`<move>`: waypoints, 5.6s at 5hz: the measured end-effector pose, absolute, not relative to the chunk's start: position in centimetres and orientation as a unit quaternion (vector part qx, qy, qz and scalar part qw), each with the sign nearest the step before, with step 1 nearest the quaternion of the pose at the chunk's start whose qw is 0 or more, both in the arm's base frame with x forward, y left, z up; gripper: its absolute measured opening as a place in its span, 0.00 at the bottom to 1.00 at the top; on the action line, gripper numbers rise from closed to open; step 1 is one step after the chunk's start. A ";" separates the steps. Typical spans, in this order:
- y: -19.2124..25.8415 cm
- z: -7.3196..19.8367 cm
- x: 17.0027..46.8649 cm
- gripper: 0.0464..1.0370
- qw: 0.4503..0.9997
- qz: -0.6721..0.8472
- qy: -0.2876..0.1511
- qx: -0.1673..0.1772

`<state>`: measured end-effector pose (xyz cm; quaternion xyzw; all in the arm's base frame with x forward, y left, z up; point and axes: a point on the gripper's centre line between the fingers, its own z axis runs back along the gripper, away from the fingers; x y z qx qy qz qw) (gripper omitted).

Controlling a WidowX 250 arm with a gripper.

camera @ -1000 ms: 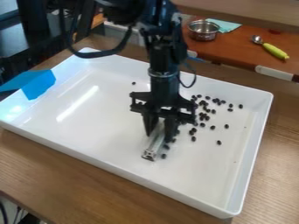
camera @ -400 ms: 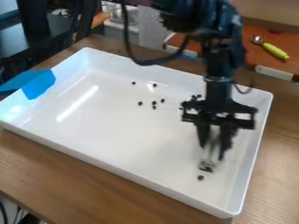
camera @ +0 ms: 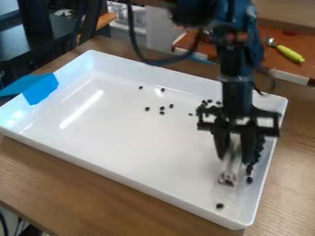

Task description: Sweep into pile

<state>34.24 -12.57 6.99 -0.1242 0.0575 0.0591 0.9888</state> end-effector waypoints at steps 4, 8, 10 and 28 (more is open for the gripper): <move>4.7 12.9 35.5 0.34 0.994 0.073 0.002 -0.075; 11.8 7.9 37.2 0.34 0.994 0.107 0.018 0.004; 9.8 6.6 38.3 0.34 0.995 0.093 0.016 0.026; -13.2 5.6 39.2 0.34 0.976 0.072 0.109 -0.172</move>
